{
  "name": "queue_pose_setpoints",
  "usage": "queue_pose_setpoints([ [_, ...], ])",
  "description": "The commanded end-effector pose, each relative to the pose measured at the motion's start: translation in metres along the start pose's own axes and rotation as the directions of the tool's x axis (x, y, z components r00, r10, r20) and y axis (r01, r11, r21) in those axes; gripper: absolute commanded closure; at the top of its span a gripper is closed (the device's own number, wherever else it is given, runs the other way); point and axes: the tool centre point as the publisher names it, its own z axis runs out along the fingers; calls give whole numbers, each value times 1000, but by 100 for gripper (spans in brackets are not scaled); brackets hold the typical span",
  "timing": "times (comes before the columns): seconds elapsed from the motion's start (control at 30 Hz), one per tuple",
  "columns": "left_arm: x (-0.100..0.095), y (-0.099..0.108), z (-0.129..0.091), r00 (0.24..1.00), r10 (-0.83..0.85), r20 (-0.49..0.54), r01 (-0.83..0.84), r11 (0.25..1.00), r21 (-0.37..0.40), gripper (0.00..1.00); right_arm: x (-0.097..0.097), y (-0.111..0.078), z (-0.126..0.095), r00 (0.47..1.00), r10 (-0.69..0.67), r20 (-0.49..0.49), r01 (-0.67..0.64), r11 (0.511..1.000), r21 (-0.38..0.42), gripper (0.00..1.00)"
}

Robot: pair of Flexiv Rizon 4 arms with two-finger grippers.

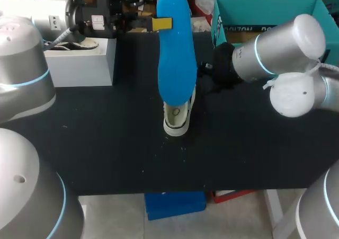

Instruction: Take the shoe out of the shoebox, open the shoe tongue, remove and reinsert the insole, then place the shoe into the shoebox

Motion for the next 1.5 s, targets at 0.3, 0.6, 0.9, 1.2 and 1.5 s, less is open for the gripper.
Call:
queue_pose_setpoints([
  [0.3,-1,1,1,1000,1,3,-1,1000,2,100,-3,0,-4,994,24,-103,-23,1000,16,0],
  [0.6,-1,1,1,1000,1,3,-1,1000,2,100,7,11,-29,895,117,-430,-98,993,65,0],
  [0.9,-1,1,1,1000,1,3,-1,1000,2,100,11,13,-50,858,121,-499,-97,992,75,0],
  [1.2,-1,1,1,1000,1,3,-1,1000,2,100,14,8,-68,861,109,-497,-93,994,56,0],
  [1.5,-1,1,1,1000,1,3,-1,1000,2,100,22,1,-81,811,114,-575,-86,993,75,0],
])
